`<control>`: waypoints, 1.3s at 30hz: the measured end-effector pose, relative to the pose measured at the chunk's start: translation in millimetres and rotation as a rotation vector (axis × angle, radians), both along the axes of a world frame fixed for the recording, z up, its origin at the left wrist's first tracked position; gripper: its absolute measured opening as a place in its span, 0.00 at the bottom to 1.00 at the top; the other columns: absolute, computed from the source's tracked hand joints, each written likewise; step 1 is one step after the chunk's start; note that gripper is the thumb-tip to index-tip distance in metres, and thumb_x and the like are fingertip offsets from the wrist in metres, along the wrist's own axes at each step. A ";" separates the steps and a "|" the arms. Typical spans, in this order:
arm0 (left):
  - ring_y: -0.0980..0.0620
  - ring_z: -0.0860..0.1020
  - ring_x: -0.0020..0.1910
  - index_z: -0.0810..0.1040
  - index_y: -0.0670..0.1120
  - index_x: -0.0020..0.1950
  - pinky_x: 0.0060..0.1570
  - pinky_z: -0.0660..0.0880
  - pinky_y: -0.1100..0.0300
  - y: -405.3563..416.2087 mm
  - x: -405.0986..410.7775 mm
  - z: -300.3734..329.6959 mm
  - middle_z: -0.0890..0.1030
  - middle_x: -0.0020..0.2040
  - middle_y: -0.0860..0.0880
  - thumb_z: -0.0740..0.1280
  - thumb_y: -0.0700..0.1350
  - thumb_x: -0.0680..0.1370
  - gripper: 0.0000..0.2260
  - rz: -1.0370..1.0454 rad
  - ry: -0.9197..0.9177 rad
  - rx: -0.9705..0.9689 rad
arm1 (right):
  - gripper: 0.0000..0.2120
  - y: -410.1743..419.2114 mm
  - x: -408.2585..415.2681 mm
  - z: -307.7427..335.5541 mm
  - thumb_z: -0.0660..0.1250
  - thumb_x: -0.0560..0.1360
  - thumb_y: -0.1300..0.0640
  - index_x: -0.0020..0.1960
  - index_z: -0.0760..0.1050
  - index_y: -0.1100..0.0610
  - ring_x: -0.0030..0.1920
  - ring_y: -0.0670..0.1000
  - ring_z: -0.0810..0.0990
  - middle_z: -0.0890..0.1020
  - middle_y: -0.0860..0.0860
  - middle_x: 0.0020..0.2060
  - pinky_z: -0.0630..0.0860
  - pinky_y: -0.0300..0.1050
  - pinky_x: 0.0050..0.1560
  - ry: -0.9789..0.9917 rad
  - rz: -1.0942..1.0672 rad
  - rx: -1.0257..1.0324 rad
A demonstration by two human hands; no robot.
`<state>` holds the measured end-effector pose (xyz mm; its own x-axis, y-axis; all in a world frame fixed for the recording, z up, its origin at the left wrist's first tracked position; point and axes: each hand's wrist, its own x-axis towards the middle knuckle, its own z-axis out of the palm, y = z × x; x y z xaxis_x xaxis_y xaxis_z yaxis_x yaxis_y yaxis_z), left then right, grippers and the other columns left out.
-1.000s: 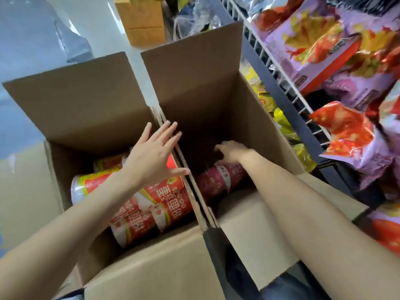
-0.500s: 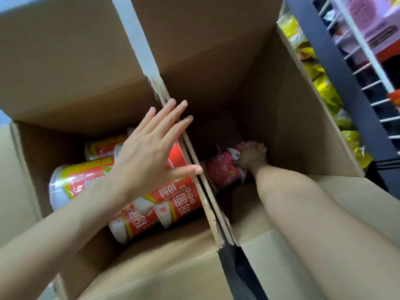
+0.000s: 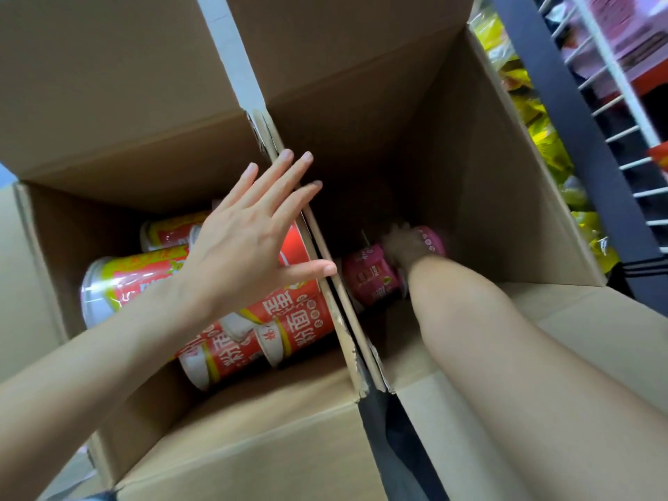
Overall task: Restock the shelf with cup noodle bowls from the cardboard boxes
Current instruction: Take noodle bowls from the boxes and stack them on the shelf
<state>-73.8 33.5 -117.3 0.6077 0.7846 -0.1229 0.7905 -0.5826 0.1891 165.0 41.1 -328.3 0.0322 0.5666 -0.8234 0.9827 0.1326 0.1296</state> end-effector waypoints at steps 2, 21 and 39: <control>0.49 0.49 0.78 0.64 0.44 0.75 0.76 0.49 0.48 -0.6 -0.4 0.2 0.55 0.78 0.46 0.51 0.73 0.73 0.41 0.000 -0.005 -0.004 | 0.19 -5.2 -5.5 7.4 0.60 0.79 0.59 0.69 0.68 0.56 0.65 0.59 0.73 0.73 0.58 0.65 0.73 0.52 0.57 -0.015 0.010 0.091; 0.52 0.44 0.77 0.60 0.45 0.77 0.75 0.42 0.52 1.1 -0.6 3.0 0.51 0.79 0.46 0.50 0.75 0.70 0.45 0.003 -0.036 -0.078 | 0.15 7.9 -3.9 144.6 0.59 0.79 0.55 0.63 0.75 0.56 0.57 0.59 0.79 0.81 0.57 0.55 0.73 0.47 0.54 0.125 -0.100 0.537; 0.64 0.72 0.65 0.56 0.54 0.73 0.64 0.68 0.66 -153.9 108.3 240.5 0.74 0.65 0.64 0.80 0.61 0.57 0.52 -0.045 -1.142 -0.793 | 0.17 -260.6 45.1 495.8 0.62 0.80 0.57 0.32 0.68 0.52 0.26 0.42 0.67 0.70 0.43 0.24 0.63 0.39 0.30 1.266 -1.308 1.330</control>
